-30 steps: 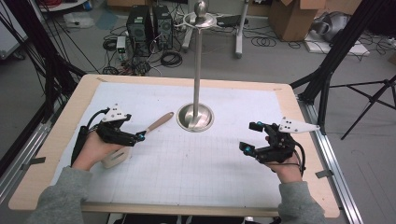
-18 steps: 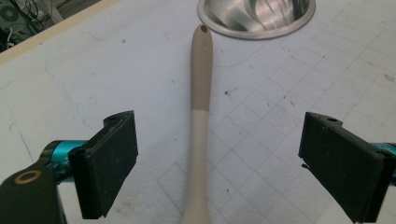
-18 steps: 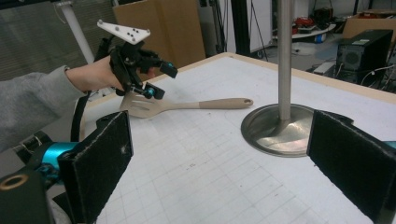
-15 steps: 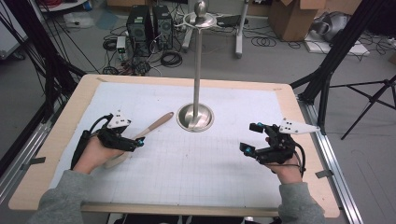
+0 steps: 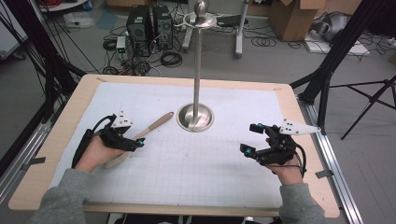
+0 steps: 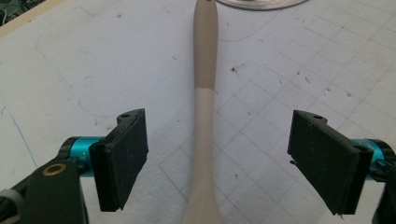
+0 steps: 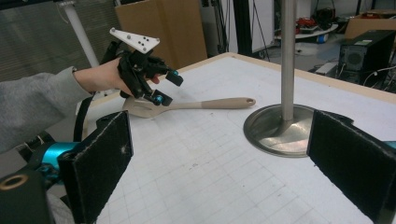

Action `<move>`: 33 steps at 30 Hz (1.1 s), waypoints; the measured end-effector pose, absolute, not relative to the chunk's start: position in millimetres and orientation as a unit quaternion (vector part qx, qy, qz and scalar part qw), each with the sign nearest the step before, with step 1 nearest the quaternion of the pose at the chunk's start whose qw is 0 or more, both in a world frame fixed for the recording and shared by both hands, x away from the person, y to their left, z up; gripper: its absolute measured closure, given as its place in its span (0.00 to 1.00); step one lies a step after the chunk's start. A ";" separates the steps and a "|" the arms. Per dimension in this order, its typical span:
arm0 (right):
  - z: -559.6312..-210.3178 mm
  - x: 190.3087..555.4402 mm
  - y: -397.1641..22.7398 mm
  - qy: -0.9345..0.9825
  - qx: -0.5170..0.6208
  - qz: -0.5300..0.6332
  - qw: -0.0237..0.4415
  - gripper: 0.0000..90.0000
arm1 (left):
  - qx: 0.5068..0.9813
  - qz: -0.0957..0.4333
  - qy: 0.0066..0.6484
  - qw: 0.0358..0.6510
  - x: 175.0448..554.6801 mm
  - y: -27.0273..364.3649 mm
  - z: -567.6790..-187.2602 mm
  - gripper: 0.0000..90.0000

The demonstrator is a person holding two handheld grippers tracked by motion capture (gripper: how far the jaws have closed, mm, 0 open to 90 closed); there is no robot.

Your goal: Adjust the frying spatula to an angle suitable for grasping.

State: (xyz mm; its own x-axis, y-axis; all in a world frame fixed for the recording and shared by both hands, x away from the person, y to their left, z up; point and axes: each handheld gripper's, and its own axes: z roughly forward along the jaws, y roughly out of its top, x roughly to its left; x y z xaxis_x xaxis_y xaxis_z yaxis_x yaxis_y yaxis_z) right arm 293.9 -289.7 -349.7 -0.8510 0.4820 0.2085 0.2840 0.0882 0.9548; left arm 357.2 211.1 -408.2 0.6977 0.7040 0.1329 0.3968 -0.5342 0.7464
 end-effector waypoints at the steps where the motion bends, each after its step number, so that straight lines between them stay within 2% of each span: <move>1: -349.7 293.6 -289.8 0.734 0.261 0.622 0.080 0.07 | 0.849 0.216 0.325 0.356 357.5 211.4 -407.4 0.23; 15: -348.3 288.2 -291.7 0.735 0.259 0.621 0.082 0.07 | 0.855 0.214 0.347 0.322 362.3 210.5 -409.4 0.18; 33: -350.8 289.2 -294.9 0.734 0.267 0.620 0.078 0.07 | 0.867 0.192 0.339 0.311 366.5 204.6 -410.9 0.21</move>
